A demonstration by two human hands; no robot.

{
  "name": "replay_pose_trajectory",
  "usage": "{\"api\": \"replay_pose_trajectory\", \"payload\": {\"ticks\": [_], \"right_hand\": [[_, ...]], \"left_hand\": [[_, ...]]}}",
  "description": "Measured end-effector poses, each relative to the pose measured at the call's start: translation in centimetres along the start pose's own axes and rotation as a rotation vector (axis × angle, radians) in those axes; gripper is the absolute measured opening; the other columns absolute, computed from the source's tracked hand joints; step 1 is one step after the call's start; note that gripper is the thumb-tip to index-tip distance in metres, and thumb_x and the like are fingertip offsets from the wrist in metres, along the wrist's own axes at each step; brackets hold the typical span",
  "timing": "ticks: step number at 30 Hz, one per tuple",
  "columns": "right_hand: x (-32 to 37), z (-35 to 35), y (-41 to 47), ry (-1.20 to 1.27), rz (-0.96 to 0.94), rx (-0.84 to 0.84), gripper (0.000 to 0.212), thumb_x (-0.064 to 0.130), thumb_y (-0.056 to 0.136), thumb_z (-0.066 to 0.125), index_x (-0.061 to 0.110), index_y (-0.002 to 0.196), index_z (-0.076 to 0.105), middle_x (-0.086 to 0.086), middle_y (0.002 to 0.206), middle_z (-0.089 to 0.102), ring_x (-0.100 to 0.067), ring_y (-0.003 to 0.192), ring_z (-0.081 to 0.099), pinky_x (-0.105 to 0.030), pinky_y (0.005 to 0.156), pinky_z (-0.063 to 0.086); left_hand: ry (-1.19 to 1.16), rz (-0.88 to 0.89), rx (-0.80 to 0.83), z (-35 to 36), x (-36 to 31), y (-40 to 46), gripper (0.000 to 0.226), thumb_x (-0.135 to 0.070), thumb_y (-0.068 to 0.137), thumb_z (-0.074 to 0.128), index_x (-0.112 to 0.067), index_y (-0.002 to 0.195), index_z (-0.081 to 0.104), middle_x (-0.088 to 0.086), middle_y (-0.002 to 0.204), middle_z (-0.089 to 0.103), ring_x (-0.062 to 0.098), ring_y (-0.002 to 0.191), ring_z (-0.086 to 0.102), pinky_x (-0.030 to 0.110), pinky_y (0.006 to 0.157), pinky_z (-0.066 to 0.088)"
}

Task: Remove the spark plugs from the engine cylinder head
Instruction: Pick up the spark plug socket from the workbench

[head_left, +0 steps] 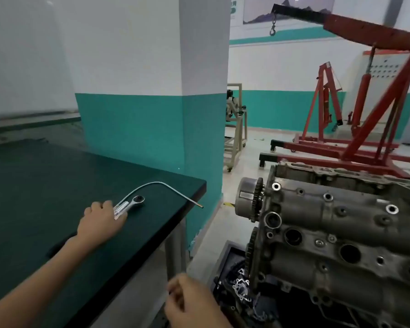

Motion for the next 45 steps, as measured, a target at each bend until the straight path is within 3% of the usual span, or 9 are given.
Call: {"api": "replay_pose_trajectory", "payload": {"ticks": [4,7,9,13,21,29,37,41,45], "right_hand": [[2.9,-0.3,6.3,0.315,-0.048,-0.151,0.028,0.015,0.089,0.049,0.011,0.116,0.051,0.002,0.087,0.059,-0.003,0.074,0.053,-0.01,0.073,0.043],[4.2,-0.1,11.4,0.655,0.032,-0.143,0.028,0.006,0.09,0.047,0.005,0.118,0.047,0.001,0.077,0.055,-0.01,0.074,0.053,-0.025,0.084,0.047],[4.7,0.5,14.1,0.748,0.063,-0.142,0.011,0.002,0.087,0.045,0.011,0.091,0.051,0.001,0.066,0.047,-0.012,0.071,0.049,-0.027,0.079,0.046],[5.8,1.9,17.7,0.898,0.144,-0.135,0.037,-0.003,0.083,0.043,0.017,0.057,0.028,0.002,0.047,0.028,-0.011,0.05,0.027,-0.022,0.054,0.025],[5.2,3.0,20.1,1.083,0.247,-0.099,0.023,0.004,0.092,0.034,0.008,0.072,0.044,-0.007,0.071,0.049,-0.012,0.062,0.047,-0.019,0.069,0.05],[4.8,3.1,20.4,1.113,0.221,-0.103,0.024,0.008,0.094,0.034,0.01,0.078,0.051,-0.005,0.079,0.057,-0.012,0.072,0.054,-0.021,0.074,0.049],[5.4,2.4,20.2,1.052,0.239,-0.091,0.015,0.017,0.095,0.043,0.015,0.083,0.052,-0.004,0.081,0.058,-0.014,0.072,0.057,-0.024,0.069,0.052],[5.2,2.6,20.5,1.021,0.233,-0.133,0.016,0.013,0.095,0.039,0.008,0.086,0.051,-0.008,0.079,0.059,-0.015,0.067,0.059,-0.023,0.064,0.053],[4.5,1.5,21.7,0.541,0.084,-0.339,0.021,0.01,0.093,0.042,0.003,0.112,0.048,-0.019,0.11,0.055,-0.031,0.096,0.06,-0.042,0.087,0.05]], "left_hand": [[0.217,-0.02,0.114,1.5,1.2,2.1,0.059,-0.055,0.089,0.047,-0.009,0.127,0.043,0.015,0.13,0.041,0.032,0.12,0.04,0.037,0.097,0.036],[0.252,-0.023,0.066,2.9,1.9,3.2,0.059,-0.055,0.088,0.049,-0.008,0.123,0.043,0.012,0.128,0.044,0.029,0.118,0.043,0.036,0.095,0.039],[0.26,-0.037,0.029,3.2,1.9,3.4,0.057,-0.056,0.088,0.047,-0.009,0.12,0.044,0.012,0.126,0.047,0.028,0.116,0.046,0.034,0.092,0.04],[0.316,-0.058,0.052,3.5,1.6,3.8,0.055,-0.054,0.088,0.044,-0.01,0.12,0.046,0.01,0.125,0.049,0.026,0.115,0.048,0.032,0.089,0.041],[0.219,-0.006,0.45,2.0,0.3,5.7,0.055,-0.048,0.083,0.06,-0.003,0.115,0.053,0.008,0.115,0.06,0.021,0.103,0.059,0.027,0.078,0.044],[0.243,0.121,0.361,2.6,-1.0,4.7,0.027,-0.024,0.095,0.042,-0.003,0.103,0.057,0.012,0.11,0.062,0.024,0.099,0.059,0.027,0.072,0.041],[0.155,0.149,0.32,2.9,-0.8,3.1,0.028,-0.03,0.095,0.045,-0.004,0.099,0.053,0.012,0.106,0.061,0.027,0.098,0.058,0.031,0.075,0.044],[0.11,0.123,0.252,2.4,-0.2,3.2,0.027,-0.025,0.092,0.048,-0.011,0.07,0.041,0.005,0.08,0.053,0.022,0.075,0.051,0.028,0.061,0.037],[-0.133,0.032,0.149,1.6,0.0,4.7,0.031,-0.02,0.091,0.049,-0.011,0.065,0.035,0.003,0.062,0.049,0.021,0.059,0.053,0.028,0.047,0.033]]}}
Point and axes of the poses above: each hand's wrist, its own y-axis towards the middle knuckle, its own z-axis out of the palm, x = y × z, the point moved 2 cm from there along y, towards the middle knuckle
